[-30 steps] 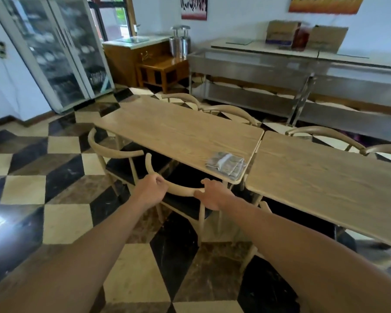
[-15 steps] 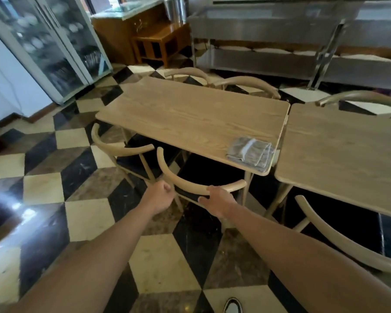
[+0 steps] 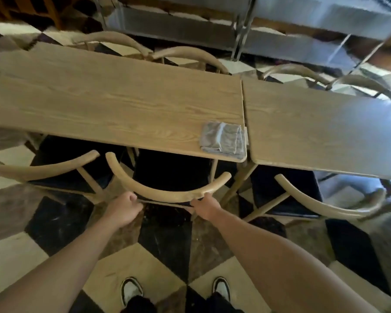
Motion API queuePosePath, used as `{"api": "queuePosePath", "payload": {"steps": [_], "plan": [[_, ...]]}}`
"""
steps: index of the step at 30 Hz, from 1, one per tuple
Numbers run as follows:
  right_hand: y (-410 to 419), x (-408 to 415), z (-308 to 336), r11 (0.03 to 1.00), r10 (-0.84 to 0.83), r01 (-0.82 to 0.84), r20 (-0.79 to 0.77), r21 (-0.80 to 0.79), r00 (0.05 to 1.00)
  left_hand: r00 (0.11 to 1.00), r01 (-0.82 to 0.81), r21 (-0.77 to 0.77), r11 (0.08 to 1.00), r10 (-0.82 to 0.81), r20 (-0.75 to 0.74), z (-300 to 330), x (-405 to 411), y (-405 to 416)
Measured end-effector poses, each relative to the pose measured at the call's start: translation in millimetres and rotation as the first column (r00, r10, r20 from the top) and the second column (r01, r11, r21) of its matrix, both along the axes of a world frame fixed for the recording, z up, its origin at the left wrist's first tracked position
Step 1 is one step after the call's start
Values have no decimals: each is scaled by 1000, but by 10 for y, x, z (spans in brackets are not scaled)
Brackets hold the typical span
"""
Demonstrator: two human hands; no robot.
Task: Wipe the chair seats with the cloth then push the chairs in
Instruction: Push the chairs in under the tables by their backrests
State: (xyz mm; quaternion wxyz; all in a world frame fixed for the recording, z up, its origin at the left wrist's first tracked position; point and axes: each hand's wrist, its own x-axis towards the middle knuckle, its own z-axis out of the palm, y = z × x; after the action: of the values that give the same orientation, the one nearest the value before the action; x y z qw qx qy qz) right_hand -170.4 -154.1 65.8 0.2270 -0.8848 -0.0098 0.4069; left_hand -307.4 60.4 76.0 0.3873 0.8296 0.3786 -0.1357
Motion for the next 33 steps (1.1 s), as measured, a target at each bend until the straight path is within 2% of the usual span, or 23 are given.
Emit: {"api": "queuePosePath", "payload": {"steps": [2, 4, 6, 9, 11, 13, 15, 17, 22, 28, 33], "plan": [[87, 57, -97, 976, -212, 211, 6, 55, 977, 1000, 22, 49, 999, -21, -15, -69, 131, 209], [183, 146, -290, 932, -351, 352, -30, 80, 936, 981, 168, 132, 977, -153, -116, -211, 280, 417], [210, 205, -341, 859, -498, 503, -73, 94, 864, 912, 399, 273, 875, -347, -220, -295, 397, 513], [216, 436, -581, 719, -677, 687, -121, 105, 726, 785, 620, 396, 678, -540, -305, -429, 692, 599], [225, 572, -726, 645, -744, 756, -133, 110, 655, 672, 740, 341, 580, -621, -403, -512, 890, 637], [229, 669, -801, 582, -790, 804, -148, 125, 595, 570, 816, 235, 529, -666, -481, -594, 1006, 630], [229, 725, -857, 508, -830, 851, -187, 135, 525, 519, 839, 159, 521, -676, -523, -669, 1059, 614], [226, 767, -929, 440, -854, 886, -234, 148, 464, 500, 849, 156, 504, -674, -544, -718, 1072, 616], [174, 829, -1054, 250, -889, 952, -348, 176, 298, 545, 828, 203, 522, -668, -506, -778, 1071, 638], [184, 851, -1048, 201, -873, 958, -406, 203, 269, 517, 854, 257, 453, -674, -529, -829, 1058, 650], [183, 858, -1033, 226, -876, 953, -386, 203, 290, 497, 866, 242, 438, -690, -526, -840, 1113, 654]]}}
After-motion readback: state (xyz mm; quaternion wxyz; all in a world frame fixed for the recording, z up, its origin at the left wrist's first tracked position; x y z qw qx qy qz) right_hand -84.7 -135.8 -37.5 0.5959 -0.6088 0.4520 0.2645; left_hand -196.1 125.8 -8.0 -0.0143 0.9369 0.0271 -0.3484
